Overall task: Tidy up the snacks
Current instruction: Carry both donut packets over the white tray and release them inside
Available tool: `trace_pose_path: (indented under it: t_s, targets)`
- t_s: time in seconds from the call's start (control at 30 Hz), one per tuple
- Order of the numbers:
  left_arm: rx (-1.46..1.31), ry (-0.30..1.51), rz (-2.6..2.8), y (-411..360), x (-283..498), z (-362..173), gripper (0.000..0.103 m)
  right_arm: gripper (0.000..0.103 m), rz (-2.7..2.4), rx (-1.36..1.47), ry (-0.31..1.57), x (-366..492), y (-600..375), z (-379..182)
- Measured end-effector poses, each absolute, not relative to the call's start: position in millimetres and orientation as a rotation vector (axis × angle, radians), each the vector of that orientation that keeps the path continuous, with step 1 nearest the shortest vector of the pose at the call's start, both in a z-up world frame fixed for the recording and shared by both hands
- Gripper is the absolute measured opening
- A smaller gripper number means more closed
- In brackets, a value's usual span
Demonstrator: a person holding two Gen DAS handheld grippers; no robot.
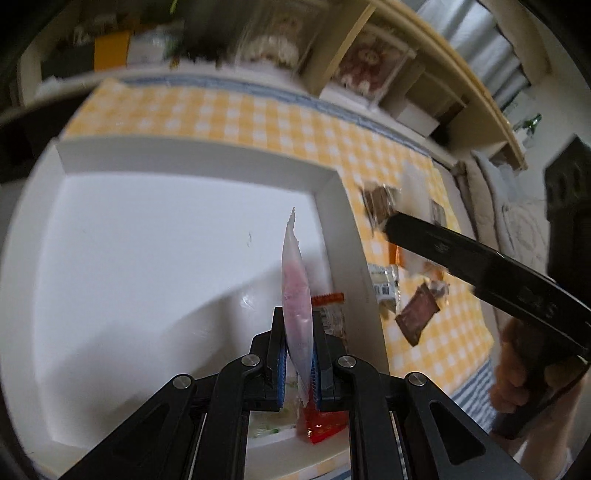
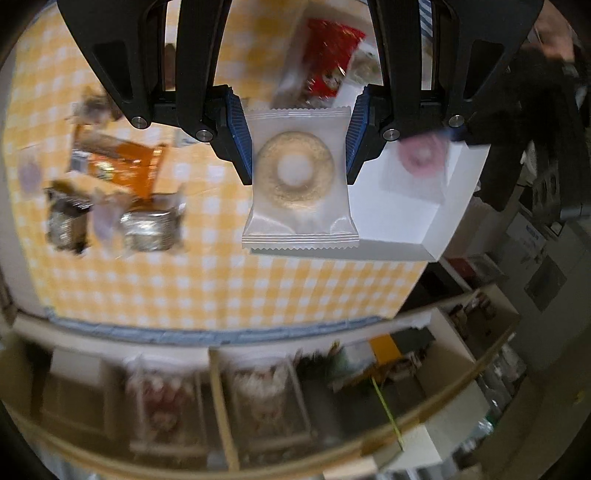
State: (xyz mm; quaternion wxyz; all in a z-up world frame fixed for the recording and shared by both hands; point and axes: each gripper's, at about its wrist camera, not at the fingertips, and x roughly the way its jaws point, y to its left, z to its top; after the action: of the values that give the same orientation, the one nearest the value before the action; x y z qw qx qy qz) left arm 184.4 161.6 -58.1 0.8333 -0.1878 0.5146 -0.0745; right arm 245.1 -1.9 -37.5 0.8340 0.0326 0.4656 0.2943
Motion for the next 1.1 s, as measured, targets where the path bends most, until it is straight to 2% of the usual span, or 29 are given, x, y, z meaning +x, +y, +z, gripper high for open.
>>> trace_pose_path:
  t_s: [0.2, 0.23, 0.27, 0.33, 0.43, 0.53, 0.6, 0.67, 0.7, 0.8, 0.87, 0.97, 1.1]
  targets:
    - [-0.411, 1.125, -0.17, 175, 204, -72, 0.012, 0.048, 0.612, 0.071, 1.056, 272, 22, -62]
    - [-0.414, 1.143, -0.176, 176, 207, -76, 0.021, 0.048, 0.611, 0.075, 1.065, 276, 25, -65]
    - [-0.411, 1.158, -0.173, 179, 211, -82, 0.038, 0.048, 0.61, 0.077, 1.071, 280, 27, -67]
    - [-0.374, 1.175, -0.14, 183, 210, -86, 0.049, 0.051, 0.61, 0.095, 1.079, 287, 31, -73]
    - [-0.355, 1.176, -0.132, 186, 212, -86, 0.049, 0.071, 0.582, 0.098, 1.102, 291, 31, -78]
    - [-0.344, 1.161, -0.126, 185, 209, -79, 0.049, 0.076, 0.595, 0.084, 1.094, 287, 31, -78]
    - [-0.335, 1.157, -0.122, 184, 207, -75, 0.051, 0.092, 0.6, 0.077, 1.093, 284, 30, -78]
    - [-0.319, 1.157, -0.121, 180, 202, -74, 0.053, 0.103, 0.604, 0.066, 1.083, 278, 28, -76]
    - [-0.308, 1.155, -0.118, 178, 200, -74, 0.055, 0.103, 0.606, 0.06, 1.078, 274, 27, -75]
    - [-0.293, 1.142, -0.11, 177, 193, -69, 0.071, 0.103, 0.611, 0.051, 1.071, 266, 24, -72]
    - [-0.299, 1.132, -0.108, 177, 191, -66, 0.087, 0.103, 0.609, 0.043, 1.067, 262, 23, -70]
    - [-0.299, 1.116, -0.101, 177, 186, -60, 0.101, 0.103, 0.602, 0.029, 1.061, 257, 22, -67]
    - [-0.298, 1.104, -0.092, 179, 179, -56, 0.103, 0.103, 0.594, 0.041, 1.059, 253, 16, -63]
